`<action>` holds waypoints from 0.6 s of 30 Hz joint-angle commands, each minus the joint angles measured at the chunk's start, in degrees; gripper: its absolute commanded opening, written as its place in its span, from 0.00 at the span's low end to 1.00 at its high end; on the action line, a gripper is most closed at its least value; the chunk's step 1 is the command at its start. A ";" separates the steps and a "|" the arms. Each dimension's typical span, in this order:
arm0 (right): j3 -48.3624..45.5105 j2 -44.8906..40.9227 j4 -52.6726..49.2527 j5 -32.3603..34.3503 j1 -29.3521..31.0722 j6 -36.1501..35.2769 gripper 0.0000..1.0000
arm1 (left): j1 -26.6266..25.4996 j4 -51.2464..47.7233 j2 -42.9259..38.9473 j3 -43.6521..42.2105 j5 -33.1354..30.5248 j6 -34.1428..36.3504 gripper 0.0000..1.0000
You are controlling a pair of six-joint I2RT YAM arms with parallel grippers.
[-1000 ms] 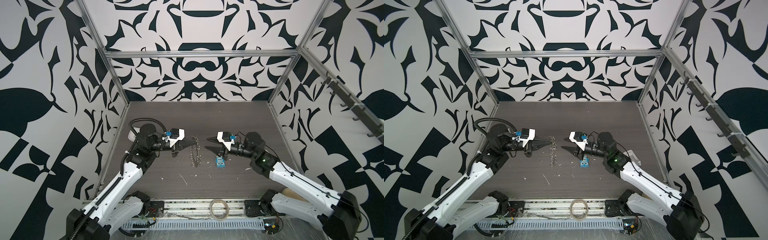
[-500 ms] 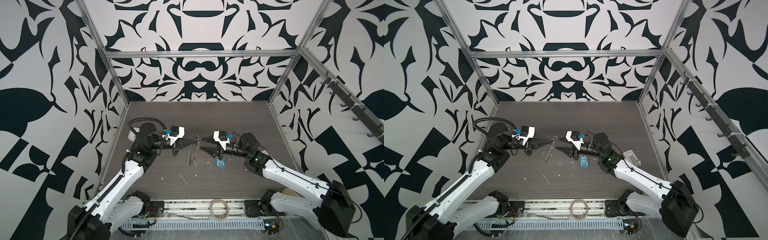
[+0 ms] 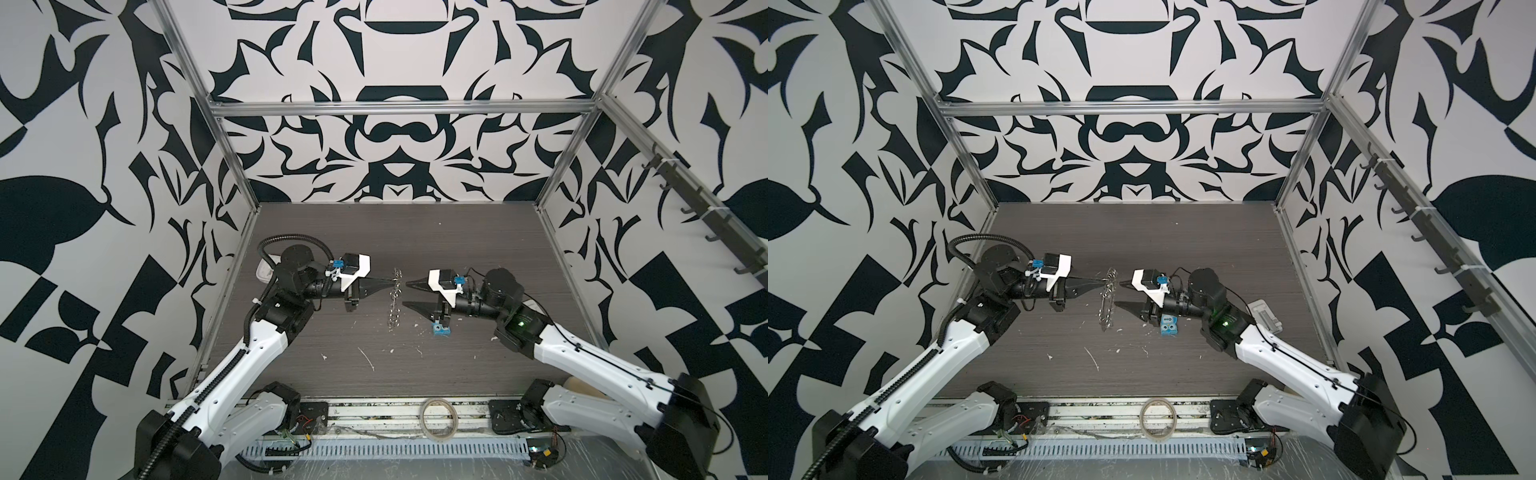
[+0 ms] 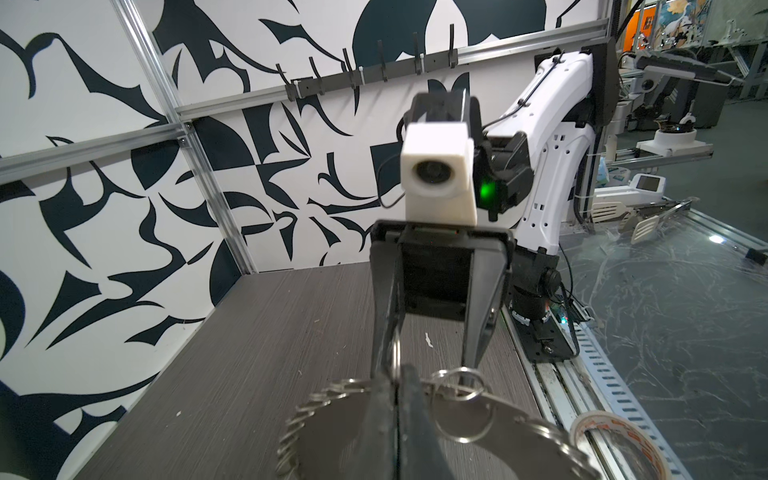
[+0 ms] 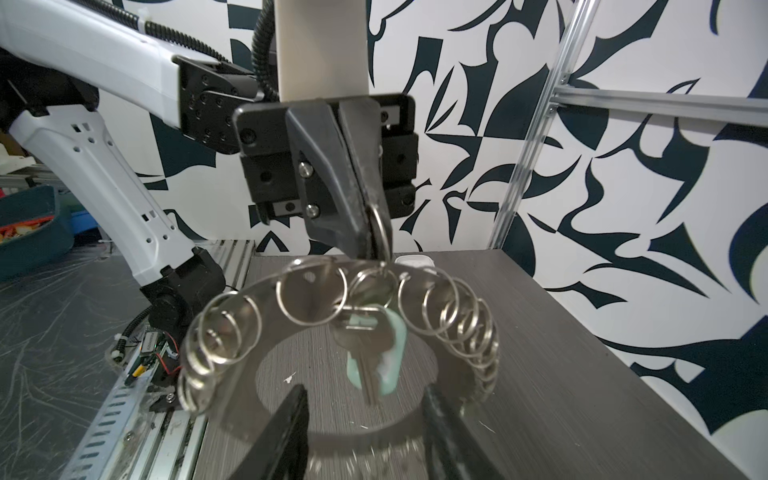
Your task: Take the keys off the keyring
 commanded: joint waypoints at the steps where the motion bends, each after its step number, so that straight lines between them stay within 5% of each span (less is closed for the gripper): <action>1: 4.93 -4.07 -8.13 1.56 -0.82 -6.52 0.47 | 0.08 -6.22 -2.30 1.74 -1.30 9.31 0.00; 4: 7.83 -4.65 -12.97 0.38 -0.80 -9.42 0.45 | 0.00 -8.58 -4.32 0.60 -1.53 18.83 0.00; 10: 10.68 -2.79 -19.22 2.95 1.16 -19.64 0.38 | -0.19 -12.55 -5.21 1.73 -2.23 26.03 0.00; 18: 13.51 -0.61 -23.82 9.64 5.60 -32.03 0.35 | -2.15 -22.03 -7.68 2.46 -11.56 41.09 0.00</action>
